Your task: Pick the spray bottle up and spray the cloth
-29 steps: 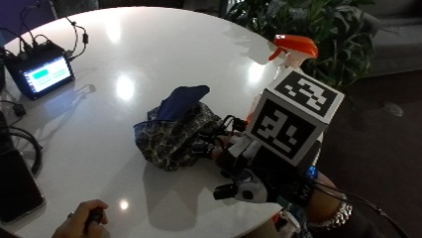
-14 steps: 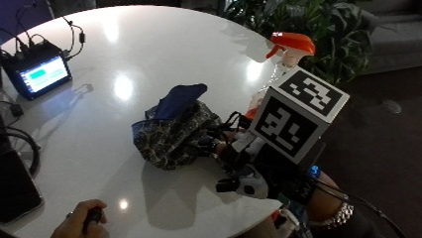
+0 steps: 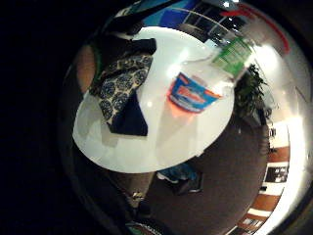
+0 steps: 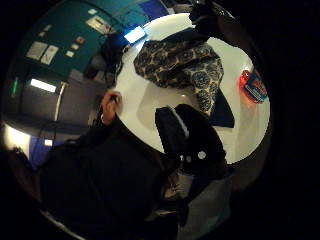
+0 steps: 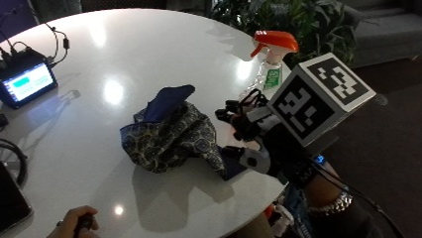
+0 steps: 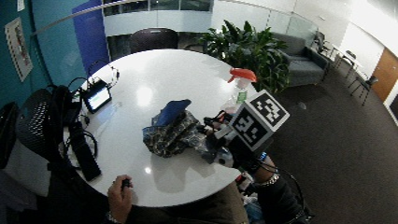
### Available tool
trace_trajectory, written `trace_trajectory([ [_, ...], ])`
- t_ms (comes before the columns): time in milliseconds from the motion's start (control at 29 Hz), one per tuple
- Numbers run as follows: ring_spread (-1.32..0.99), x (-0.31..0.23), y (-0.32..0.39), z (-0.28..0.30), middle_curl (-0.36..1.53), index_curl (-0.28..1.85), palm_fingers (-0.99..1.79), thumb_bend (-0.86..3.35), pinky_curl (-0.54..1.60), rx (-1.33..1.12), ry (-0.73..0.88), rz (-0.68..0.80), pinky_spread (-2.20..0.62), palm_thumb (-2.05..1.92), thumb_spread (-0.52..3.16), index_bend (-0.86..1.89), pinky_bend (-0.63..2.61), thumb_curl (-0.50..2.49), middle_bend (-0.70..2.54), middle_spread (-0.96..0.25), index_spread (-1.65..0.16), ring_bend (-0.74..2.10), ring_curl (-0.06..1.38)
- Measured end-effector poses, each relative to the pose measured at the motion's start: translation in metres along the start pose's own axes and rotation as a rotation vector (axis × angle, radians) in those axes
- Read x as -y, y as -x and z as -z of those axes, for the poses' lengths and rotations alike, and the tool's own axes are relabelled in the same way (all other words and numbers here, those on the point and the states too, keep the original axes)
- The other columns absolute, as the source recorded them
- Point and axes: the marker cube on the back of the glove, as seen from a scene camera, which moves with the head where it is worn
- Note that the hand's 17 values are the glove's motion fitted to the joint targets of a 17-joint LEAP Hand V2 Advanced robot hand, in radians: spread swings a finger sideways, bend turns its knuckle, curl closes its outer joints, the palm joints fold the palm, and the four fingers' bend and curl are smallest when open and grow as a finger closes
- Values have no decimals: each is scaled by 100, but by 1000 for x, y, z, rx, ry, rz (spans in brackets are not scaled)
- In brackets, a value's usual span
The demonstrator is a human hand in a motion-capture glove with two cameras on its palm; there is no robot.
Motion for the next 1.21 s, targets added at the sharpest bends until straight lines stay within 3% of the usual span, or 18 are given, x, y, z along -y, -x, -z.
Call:
trace_trajectory([
  [656, -10, 22, -103, 18, 33, 32, 83, 1, 27, -27, -284, -579, 17, 60, 123, 13, 19, 25, 18, -7, -34, 45, 33],
  [1208, -9, 58, -116, -16, 35, 29, 84, 2, 31, 378, -551, -696, 14, 71, 123, 12, 19, 30, 20, -5, -27, 48, 36],
])
